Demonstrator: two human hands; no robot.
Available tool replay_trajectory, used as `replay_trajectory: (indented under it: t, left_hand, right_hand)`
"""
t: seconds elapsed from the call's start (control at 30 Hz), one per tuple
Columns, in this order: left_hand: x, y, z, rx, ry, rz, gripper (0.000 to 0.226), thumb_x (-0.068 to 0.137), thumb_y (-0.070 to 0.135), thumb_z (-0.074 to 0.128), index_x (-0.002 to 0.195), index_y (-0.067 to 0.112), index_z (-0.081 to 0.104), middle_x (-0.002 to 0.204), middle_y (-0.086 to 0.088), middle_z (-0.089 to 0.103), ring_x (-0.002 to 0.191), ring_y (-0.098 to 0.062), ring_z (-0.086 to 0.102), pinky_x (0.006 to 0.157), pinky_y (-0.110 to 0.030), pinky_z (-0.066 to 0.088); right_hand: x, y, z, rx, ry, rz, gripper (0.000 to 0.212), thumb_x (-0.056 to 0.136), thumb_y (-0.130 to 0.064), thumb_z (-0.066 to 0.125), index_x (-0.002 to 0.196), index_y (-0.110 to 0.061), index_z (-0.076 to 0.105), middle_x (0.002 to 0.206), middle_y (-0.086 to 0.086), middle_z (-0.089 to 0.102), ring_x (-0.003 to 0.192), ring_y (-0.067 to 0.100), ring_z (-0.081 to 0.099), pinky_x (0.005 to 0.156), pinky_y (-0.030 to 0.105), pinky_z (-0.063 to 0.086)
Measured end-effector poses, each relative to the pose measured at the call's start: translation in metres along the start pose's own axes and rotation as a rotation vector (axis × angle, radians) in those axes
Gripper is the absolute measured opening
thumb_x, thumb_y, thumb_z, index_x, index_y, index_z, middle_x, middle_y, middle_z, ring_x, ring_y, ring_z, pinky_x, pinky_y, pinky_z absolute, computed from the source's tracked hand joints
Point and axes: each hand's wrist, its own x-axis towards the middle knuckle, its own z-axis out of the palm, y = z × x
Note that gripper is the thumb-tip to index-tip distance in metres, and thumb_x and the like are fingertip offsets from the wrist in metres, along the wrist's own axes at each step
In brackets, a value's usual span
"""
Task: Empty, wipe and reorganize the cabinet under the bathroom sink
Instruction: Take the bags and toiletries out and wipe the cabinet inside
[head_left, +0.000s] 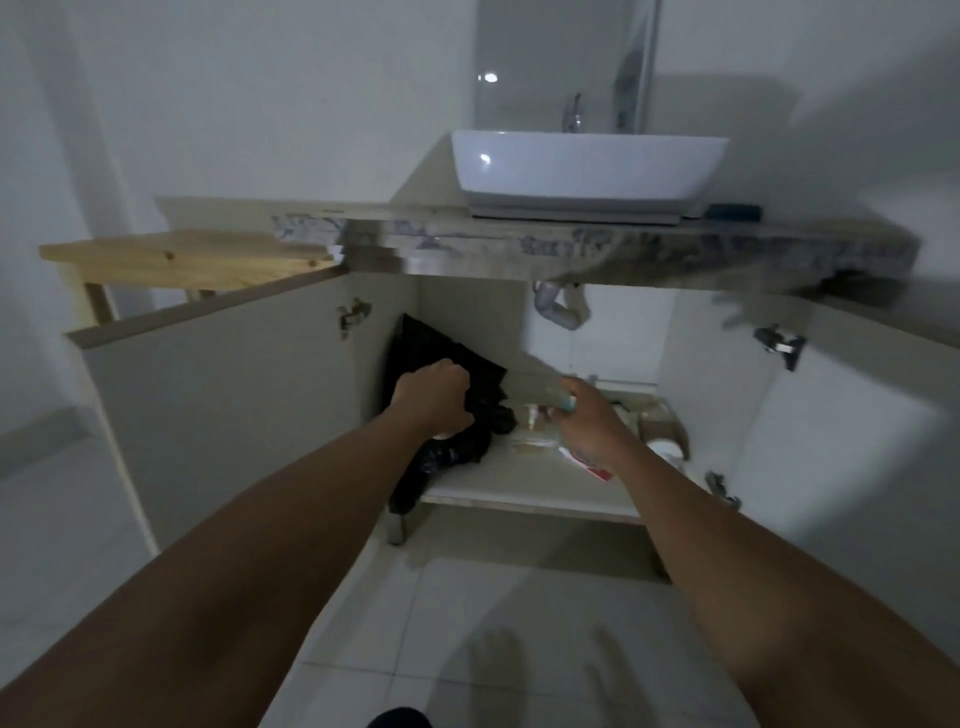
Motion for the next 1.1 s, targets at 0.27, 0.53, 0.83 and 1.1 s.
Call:
replay_trajectory:
  t: [0.27, 0.53, 0.83, 1.1]
  left_hand:
    - [0.072, 0.083, 0.073, -0.1, -0.104, 0.121, 0.052, 0.083, 0.044, 0.068, 0.128, 0.021, 0.058, 0.132, -0.006, 0.054, 0.118, -0.027, 0.056, 0.095, -0.039, 0.05]
    - [0.158, 0.15, 0.218, -0.276, -0.326, 0.13, 0.056, 0.087, 0.048, 0.066, 0.136, 0.025, 0.051, 0.142, 0.001, 0.049, 0.127, -0.019, 0.05, 0.099, -0.033, 0.042]
    - [0.282, 0.238, 0.334, -0.659, -0.481, 0.007, 0.051, 0.091, 0.041, 0.065, 0.134, 0.017, 0.053, 0.133, -0.005, 0.057, 0.122, -0.023, 0.055, 0.103, -0.039, 0.047]
    - [0.35, 0.299, 0.376, -0.998, -0.575, -0.227, 0.056, 0.099, 0.024, 0.052, 0.151, 0.013, 0.033, 0.153, -0.009, 0.041, 0.136, -0.026, 0.044, 0.105, -0.029, 0.038]
  right_hand:
    - [0.009, 0.104, -0.04, -0.076, 0.096, 0.215, 0.05, 0.093, -0.009, 0.056, 0.142, -0.01, 0.044, 0.146, 0.01, 0.046, 0.131, 0.026, 0.046, 0.104, 0.026, 0.034]
    - [0.07, 0.243, -0.017, 0.002, 0.136, 0.434, 0.053, 0.096, -0.02, 0.056, 0.146, -0.018, 0.04, 0.148, 0.007, 0.044, 0.132, 0.025, 0.047, 0.111, 0.037, 0.036]
    - [0.172, 0.358, -0.024, 0.004, 0.318, 0.556, 0.046, 0.098, -0.026, 0.053, 0.141, -0.015, 0.045, 0.144, 0.012, 0.047, 0.129, 0.027, 0.047, 0.105, 0.033, 0.036]
    - [0.246, 0.417, -0.033, 0.124, 0.298, 0.619, 0.044, 0.101, -0.023, 0.045, 0.141, -0.004, 0.043, 0.142, 0.015, 0.049, 0.129, 0.029, 0.047, 0.098, 0.028, 0.036]
